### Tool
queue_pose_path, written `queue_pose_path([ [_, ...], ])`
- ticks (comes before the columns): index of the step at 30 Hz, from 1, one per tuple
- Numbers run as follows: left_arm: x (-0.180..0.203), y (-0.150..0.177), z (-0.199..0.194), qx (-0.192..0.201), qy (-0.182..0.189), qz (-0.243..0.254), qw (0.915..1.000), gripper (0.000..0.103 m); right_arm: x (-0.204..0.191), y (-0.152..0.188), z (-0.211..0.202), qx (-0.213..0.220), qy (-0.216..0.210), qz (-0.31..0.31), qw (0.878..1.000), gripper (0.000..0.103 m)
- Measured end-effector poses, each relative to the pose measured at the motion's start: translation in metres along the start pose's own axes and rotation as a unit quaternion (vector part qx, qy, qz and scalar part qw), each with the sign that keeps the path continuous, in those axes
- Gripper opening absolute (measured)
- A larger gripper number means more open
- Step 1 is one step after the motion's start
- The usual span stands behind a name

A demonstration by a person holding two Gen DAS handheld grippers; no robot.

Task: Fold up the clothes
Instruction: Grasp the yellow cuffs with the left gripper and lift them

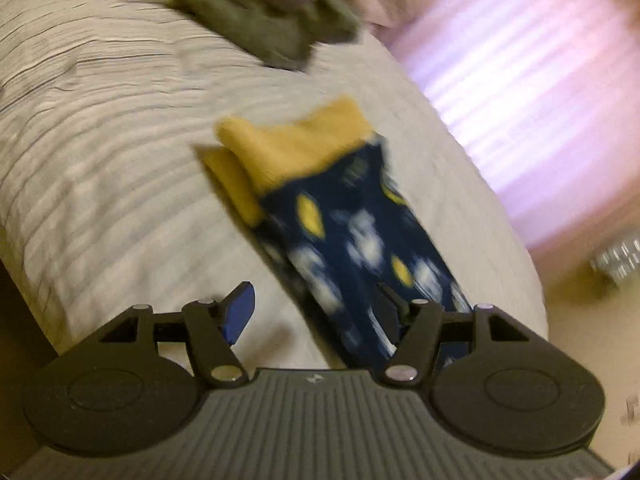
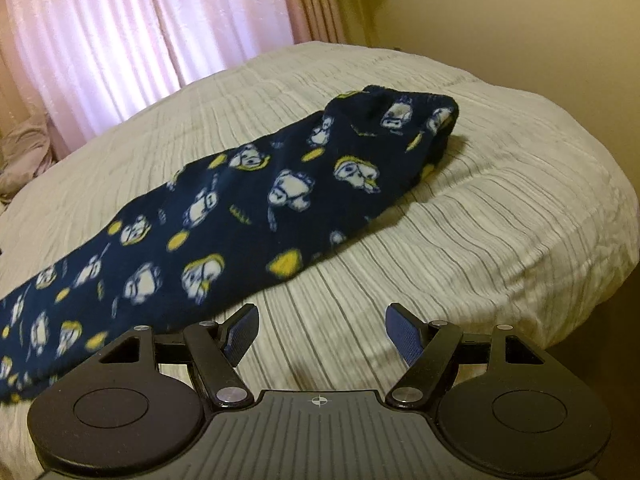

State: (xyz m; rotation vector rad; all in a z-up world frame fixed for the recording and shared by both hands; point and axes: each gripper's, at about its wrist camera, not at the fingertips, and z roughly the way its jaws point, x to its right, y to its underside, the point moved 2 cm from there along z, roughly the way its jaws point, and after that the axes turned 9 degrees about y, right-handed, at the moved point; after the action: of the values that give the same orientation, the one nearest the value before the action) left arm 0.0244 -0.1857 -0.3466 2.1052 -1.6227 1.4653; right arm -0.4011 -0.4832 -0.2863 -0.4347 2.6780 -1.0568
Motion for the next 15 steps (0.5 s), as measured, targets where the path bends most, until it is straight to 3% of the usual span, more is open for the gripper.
queue_pose_path([
  [6,-0.025,-0.014,0.031,0.026,-0.001,-0.049,0.9985,0.06,-0.023,-0.011,0.026,-0.014,0.012,-0.004,1.0,0.074],
  [15,-0.029,-0.012,0.057,0.071,0.043,-0.044,0.9956,0.059,-0.033,-0.027,0.055,-0.021,0.038,-0.012,0.999,0.074],
])
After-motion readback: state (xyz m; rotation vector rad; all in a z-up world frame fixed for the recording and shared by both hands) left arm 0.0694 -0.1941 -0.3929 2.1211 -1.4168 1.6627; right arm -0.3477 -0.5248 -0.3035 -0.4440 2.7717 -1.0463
